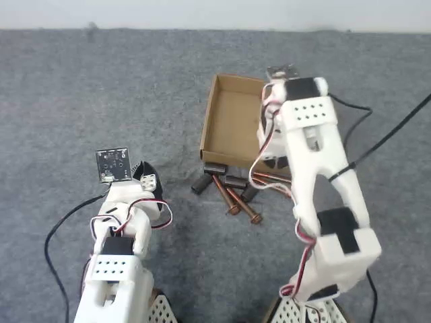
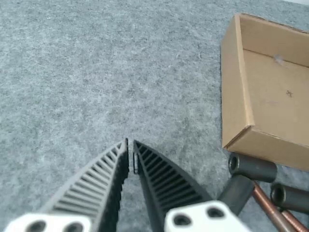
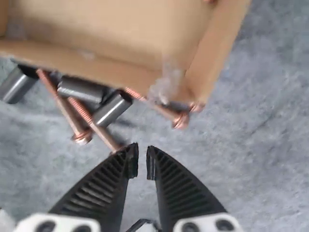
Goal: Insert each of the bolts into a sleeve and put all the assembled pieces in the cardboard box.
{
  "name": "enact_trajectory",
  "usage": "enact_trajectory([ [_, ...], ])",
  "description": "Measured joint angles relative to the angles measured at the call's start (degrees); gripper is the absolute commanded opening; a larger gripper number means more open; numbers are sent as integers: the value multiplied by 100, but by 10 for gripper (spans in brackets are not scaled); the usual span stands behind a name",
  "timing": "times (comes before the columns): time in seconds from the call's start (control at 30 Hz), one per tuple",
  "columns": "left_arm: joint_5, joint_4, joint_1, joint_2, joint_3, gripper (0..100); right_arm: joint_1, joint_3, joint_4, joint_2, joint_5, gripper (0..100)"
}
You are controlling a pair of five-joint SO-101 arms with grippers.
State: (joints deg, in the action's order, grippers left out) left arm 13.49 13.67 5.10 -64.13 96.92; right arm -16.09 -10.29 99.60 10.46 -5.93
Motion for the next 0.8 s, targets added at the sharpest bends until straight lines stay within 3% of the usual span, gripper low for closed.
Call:
enact_trajectory([
  [0.2, 0, 0, 0, 0, 0, 19, -484, 448, -62, -246, -1011, 6],
  [0.53, 0, 0, 0, 0, 0, 19, -1354, 1266, -378, -237, -1257, 7],
  [0.8, 0, 0, 0, 0, 0, 19, -1336, 1301, -853, 457, -1916, 141],
])
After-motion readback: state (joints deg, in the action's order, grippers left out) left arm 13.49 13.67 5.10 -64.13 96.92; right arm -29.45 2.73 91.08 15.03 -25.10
